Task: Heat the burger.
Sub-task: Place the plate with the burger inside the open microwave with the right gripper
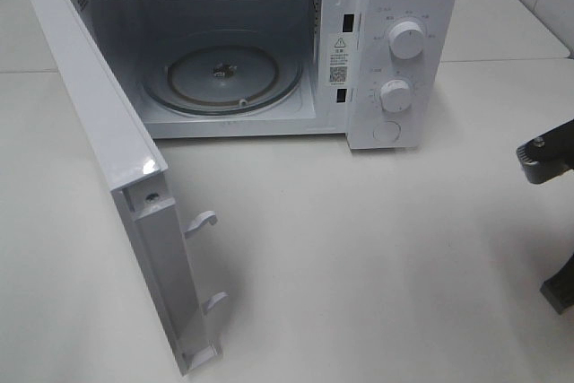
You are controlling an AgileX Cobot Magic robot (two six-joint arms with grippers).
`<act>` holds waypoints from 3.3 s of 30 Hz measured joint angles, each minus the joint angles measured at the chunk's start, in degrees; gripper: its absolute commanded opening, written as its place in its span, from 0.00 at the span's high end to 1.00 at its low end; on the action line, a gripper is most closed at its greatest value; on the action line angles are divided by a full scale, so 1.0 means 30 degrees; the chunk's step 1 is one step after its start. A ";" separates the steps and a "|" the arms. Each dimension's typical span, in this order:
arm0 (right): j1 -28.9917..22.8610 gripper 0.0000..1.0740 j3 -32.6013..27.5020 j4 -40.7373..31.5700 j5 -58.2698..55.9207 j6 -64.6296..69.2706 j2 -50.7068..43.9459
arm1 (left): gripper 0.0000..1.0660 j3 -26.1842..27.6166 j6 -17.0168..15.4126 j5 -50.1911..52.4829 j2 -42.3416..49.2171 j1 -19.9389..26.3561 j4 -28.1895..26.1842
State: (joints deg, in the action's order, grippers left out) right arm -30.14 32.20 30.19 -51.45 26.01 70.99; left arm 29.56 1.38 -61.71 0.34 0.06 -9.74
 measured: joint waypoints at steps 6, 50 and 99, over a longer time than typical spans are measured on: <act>-0.1566 1.00 0.0000 0.0000 -0.0115 -0.0019 -0.0191 | 0.06 0.0000 0.0000 0.0000 0.0000 0.0000 0.0000; -0.8403 0.99 0.0000 0.2578 0.2445 -0.7353 -0.0191 | 0.06 0.0000 0.0000 0.0000 0.0000 0.0000 0.0000; -0.3973 1.00 0.0554 -0.4163 1.2777 -2.9832 0.2540 | 0.06 0.0000 0.0000 0.0000 0.0000 0.0000 0.0000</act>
State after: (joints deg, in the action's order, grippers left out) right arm -42.06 33.86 17.70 -13.12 -63.48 78.61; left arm 29.56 1.38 -61.71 0.34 0.06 -9.74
